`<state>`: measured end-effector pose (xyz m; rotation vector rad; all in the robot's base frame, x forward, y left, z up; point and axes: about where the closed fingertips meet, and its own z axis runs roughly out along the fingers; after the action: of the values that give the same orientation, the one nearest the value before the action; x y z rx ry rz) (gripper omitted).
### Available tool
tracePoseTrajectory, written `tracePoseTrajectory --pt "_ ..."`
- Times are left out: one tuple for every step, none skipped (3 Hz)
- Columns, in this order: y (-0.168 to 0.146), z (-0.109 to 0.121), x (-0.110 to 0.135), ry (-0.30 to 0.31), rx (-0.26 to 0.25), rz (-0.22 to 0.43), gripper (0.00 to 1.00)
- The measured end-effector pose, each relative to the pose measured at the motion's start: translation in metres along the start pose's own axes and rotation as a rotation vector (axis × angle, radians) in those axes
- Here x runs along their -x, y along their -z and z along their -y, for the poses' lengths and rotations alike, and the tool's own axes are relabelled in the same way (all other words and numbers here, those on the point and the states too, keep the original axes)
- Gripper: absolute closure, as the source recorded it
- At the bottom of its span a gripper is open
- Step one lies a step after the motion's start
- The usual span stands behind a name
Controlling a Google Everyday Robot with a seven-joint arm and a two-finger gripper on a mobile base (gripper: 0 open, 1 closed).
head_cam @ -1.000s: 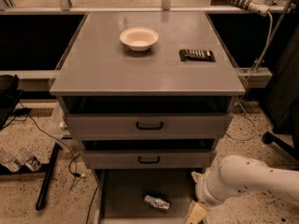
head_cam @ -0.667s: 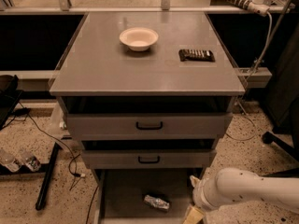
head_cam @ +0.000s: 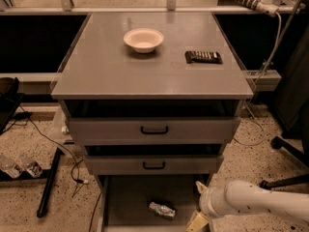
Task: Pick redbull can from bottom drawer and place on counter
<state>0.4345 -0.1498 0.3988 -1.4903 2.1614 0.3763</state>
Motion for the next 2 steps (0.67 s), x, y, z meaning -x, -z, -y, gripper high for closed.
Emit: tracePoseTrajectory --pt "0.0 0.0 0.0 0.0 0.0 0.0 0.0" --pt "-0.031 0.005 -0.006 0.025 0.005 -0.003 0.0"
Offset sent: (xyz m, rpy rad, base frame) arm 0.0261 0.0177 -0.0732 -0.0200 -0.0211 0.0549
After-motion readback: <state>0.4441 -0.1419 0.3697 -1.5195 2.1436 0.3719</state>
